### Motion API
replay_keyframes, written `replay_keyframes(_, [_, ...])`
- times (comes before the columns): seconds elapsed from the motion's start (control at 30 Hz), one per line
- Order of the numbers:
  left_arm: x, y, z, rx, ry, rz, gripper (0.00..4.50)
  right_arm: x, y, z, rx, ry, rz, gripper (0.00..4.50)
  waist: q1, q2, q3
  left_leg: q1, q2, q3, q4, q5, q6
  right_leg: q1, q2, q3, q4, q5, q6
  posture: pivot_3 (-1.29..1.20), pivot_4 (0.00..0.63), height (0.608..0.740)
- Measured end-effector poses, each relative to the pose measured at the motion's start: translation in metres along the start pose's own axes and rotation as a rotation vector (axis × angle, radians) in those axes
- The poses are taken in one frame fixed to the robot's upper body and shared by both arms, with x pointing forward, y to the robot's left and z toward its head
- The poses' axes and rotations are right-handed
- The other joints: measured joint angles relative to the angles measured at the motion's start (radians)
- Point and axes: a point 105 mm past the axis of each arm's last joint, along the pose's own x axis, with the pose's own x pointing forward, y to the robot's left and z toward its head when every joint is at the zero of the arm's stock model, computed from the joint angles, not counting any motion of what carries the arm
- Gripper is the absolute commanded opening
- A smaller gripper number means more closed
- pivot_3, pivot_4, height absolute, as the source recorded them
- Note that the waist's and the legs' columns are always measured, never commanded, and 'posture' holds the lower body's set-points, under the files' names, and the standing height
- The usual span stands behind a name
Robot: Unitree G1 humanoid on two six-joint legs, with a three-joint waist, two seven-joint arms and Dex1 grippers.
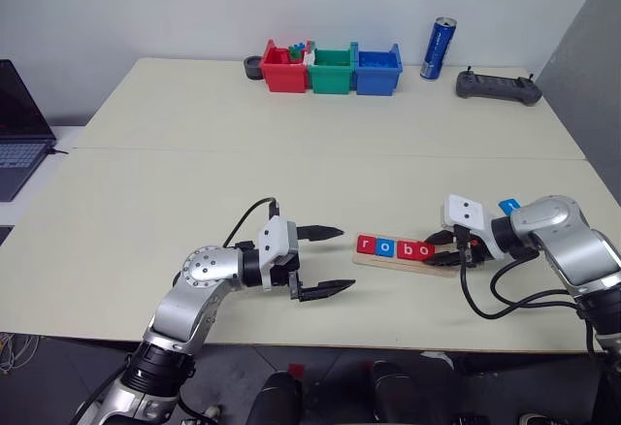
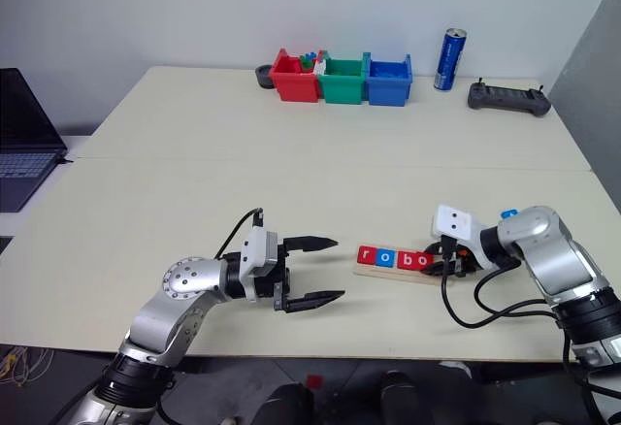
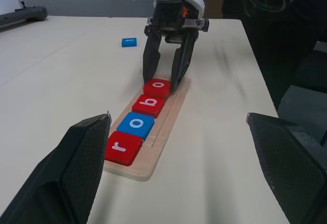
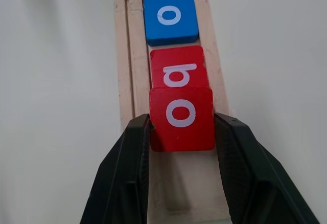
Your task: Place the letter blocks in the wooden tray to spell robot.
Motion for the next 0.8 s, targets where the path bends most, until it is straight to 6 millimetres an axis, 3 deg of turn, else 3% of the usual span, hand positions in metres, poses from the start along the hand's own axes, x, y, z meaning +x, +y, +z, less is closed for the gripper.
replay_keyframes(0.8, [0.0, -0.003, 0.003, 0.002, 0.005, -0.001, 4.5, -0.011, -0.002, -0.012, 0.003, 0.046, 0.013, 1.44, 0.001, 0.0, 0.0, -0.005, 0.0, -0.004, 0.0, 0.0, 0.0, 0.0, 0.0, -0.004, -0.006, 0.001, 0.001, 0.0, 0.15, 0.74])
